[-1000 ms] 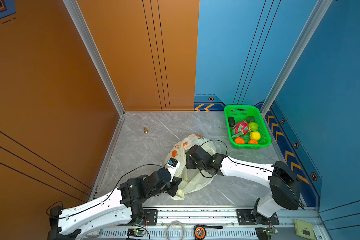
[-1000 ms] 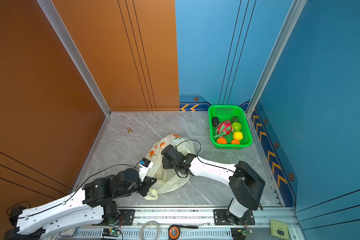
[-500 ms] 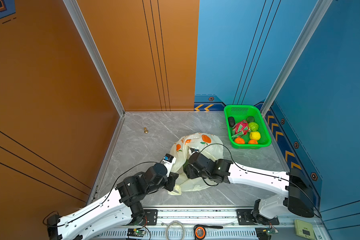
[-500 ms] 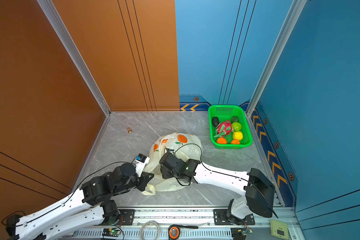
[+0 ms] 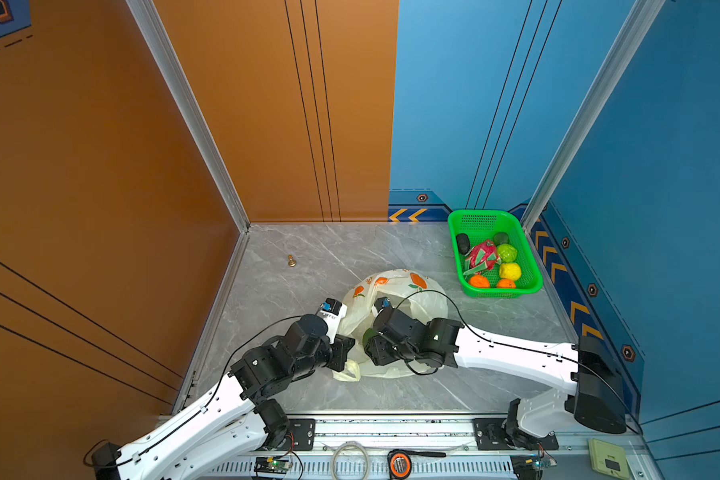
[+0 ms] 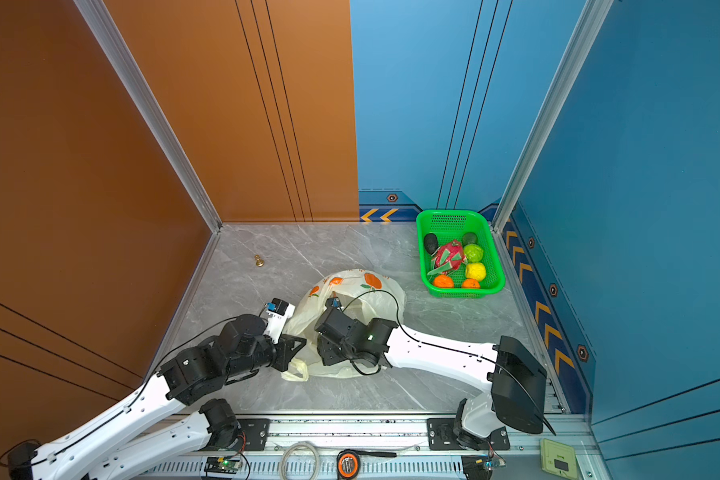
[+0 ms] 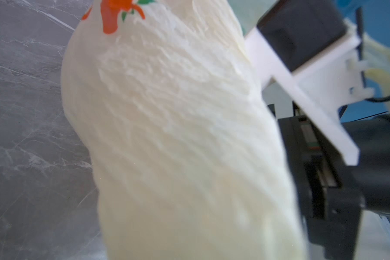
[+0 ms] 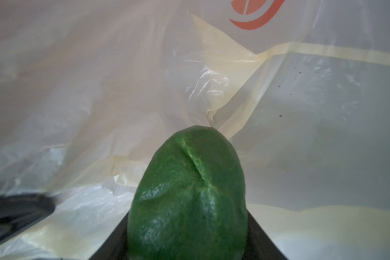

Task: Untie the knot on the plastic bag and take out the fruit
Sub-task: 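Lift the dark green fruit out of the bag toward the basket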

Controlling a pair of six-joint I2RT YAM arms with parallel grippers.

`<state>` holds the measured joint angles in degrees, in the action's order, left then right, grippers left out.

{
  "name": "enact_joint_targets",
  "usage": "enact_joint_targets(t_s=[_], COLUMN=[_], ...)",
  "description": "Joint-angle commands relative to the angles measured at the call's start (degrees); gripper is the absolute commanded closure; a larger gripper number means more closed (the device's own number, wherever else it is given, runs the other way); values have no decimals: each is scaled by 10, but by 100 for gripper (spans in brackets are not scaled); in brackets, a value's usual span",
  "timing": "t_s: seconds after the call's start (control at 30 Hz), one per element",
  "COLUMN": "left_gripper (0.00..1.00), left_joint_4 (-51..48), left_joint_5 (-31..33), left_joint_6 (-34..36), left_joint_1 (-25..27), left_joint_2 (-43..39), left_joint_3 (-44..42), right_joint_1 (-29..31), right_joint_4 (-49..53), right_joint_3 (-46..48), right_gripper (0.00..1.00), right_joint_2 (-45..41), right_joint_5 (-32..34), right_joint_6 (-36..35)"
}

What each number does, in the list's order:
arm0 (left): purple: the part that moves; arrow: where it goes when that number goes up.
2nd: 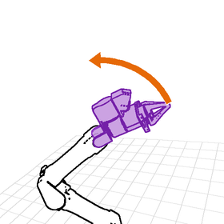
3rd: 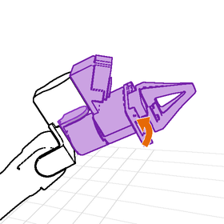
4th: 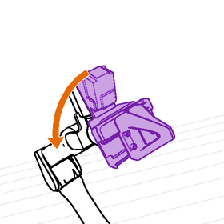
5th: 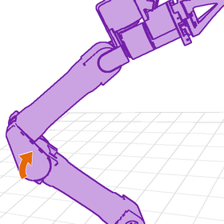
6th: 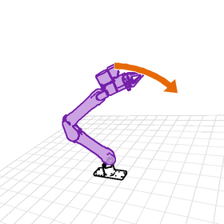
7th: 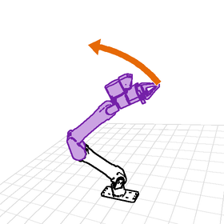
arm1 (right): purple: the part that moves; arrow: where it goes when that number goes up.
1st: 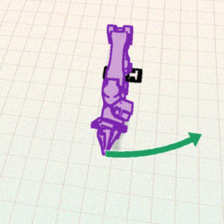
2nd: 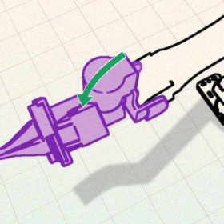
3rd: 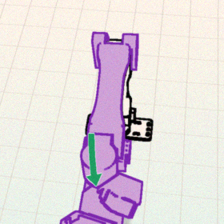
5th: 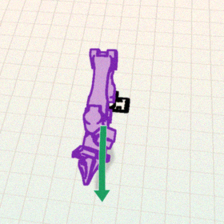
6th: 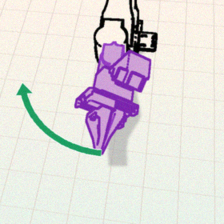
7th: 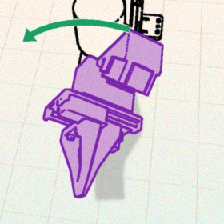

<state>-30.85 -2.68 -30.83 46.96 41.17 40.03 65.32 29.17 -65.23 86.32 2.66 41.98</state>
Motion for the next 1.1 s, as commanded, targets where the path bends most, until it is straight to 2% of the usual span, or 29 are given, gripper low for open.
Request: enact_joint_targets(t_s=[0.0,0.17,0.67,0.87,1.07], left_gripper=[100,100,100,100,100], left_joint_4=[17,8,-15,-19,-33], left_joint_5=[-28,-29,-17,-20,-27], left_joint_6=[12,15,6,4,10], left_joint_1=[-10,-13,-19,-20,-22], left_joint_2=[1,1,-13,-16,-31], left_joint_3=[24,26,2,-8,-18], right_joint_1=[4,5,-17,-55,-134], right_joint_4=[12,12,90,114,124], right_joint_3=[-24,-32,-86,-128,-166], right_gripper=[41,41,41,41,41], right_joint_2=[26,34,-63,-93,-114], right_joint_5=[-39,-52,-39,-46,-74], right_joint_6=[-25,-32,-18,-19,-30])
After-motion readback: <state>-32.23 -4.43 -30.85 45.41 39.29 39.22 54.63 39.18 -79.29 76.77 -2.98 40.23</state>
